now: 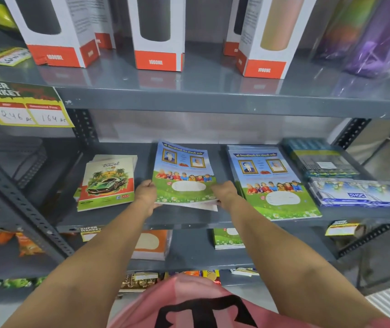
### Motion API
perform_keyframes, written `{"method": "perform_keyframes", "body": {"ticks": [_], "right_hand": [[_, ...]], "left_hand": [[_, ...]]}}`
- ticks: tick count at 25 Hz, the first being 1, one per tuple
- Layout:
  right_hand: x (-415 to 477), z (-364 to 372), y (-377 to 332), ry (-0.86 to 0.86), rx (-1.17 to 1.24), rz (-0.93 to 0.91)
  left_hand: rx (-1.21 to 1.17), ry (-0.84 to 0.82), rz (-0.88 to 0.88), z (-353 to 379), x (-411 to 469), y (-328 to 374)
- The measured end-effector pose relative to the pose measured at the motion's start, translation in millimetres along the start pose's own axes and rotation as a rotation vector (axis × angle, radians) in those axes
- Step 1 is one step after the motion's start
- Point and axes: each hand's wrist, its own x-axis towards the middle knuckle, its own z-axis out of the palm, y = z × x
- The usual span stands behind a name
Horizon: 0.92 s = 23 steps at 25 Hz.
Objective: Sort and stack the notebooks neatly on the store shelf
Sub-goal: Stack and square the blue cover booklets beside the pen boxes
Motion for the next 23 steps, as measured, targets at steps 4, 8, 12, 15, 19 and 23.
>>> {"method": "perform_keyframes", "body": {"ticks": [4,8,12,15,19,23], "right_hand": [[3,-23,-18,0.097,0.132,-0.19],[2,-67,-27,0.252,0.198,-0.25],[4,-124,-12,0.416,0.25,-0.203],[3,-169,19,0.542,0.168,-0.172],[0,-209,72,0.561,0.045,-0.033],[2,-225,107,0.523,-0.09,0.0]], "left_hand": [[-0.202,-0.039,0.049,12,-10,10],[-0.385,-0.164,0.028,50,-30,16],[-0.365,-0.316,0.03,103,-57,20],[-0.272,-0.417,0.01,142,-74,8],[0.282,-0.364,0.19,179,-95,-21],[0.881,-0.265,0.495,192,-102,-34]]}}
